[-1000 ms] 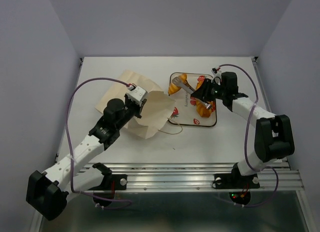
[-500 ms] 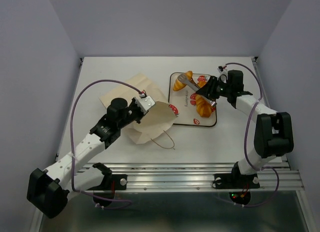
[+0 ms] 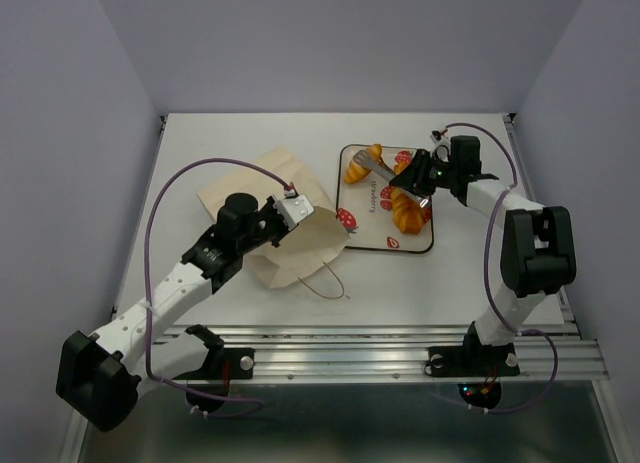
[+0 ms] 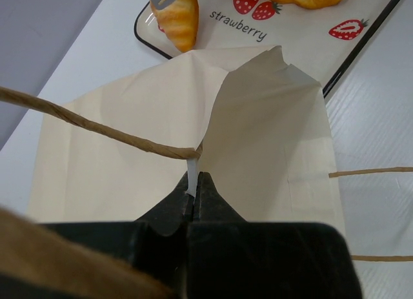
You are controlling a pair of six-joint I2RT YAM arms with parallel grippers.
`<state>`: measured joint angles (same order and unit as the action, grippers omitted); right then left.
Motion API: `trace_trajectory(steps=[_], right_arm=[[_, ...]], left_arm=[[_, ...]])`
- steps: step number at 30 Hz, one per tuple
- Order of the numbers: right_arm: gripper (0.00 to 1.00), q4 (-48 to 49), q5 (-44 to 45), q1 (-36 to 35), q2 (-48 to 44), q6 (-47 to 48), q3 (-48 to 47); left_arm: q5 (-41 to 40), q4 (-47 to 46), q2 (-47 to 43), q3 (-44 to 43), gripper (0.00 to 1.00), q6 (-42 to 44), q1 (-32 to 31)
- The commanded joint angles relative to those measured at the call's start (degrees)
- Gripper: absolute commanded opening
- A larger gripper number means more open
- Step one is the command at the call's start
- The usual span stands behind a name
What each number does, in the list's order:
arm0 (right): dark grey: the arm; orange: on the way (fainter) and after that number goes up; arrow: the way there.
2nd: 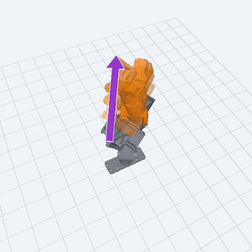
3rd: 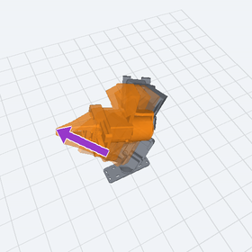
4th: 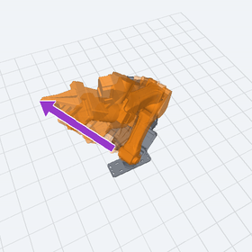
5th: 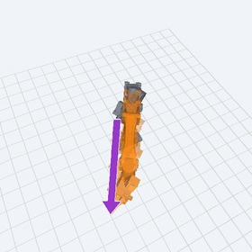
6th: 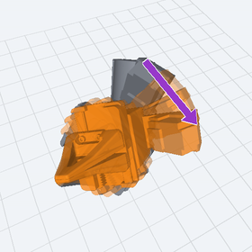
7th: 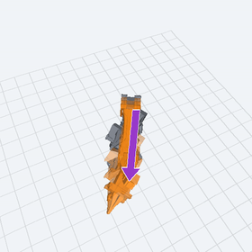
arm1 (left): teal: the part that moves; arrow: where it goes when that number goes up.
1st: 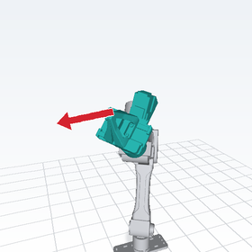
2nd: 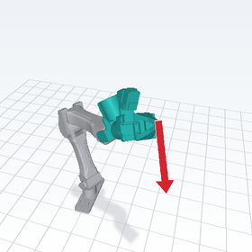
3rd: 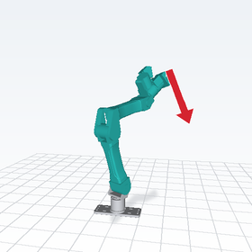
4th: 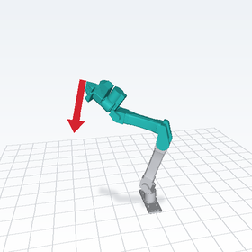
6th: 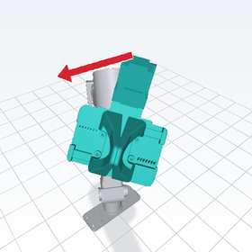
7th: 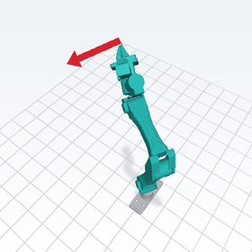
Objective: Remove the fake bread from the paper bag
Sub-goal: Place the fake bread in the container.
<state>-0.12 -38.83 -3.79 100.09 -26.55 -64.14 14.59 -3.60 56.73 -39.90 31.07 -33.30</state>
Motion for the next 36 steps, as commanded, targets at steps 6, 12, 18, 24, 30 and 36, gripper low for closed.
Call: trace_trajectory(steps=[6,12,18,24,30,36], right_arm=[[0.52,-4.8,1.7,0.3,2.3,2.4,-5.6],[0.6,-6.6,4.0,0.3,3.2,2.0,-7.0],[0.62,-7.5,6.8,0.3,2.3,1.8,-8.2],[0.62,-8.9,10.1,0.3,0.9,1.3,-9.2],[0.62,-10.6,14.0,0.3,-3.0,1.1,-8.7],[0.56,-9.6,13.7,0.3,-10.8,0.4,-4.8]], left_arm=[[1.4,-3.7,-3.6,-1.7,0.0,0.8,0.3],[1.0,-4.5,-3.9,-0.9,0.0,0.0,0.4],[0.8,-4.8,-3.6,-1.1,0.0,0.0,0.4],[0.8,-5.3,-3.6,-0.7,0.0,-0.4,0.4],[2.6,-5.1,-3.7,-0.8,0.0,0.9,0.4],[4.8,-5.3,-3.4,-1.1,0.0,3.6,0.5]])
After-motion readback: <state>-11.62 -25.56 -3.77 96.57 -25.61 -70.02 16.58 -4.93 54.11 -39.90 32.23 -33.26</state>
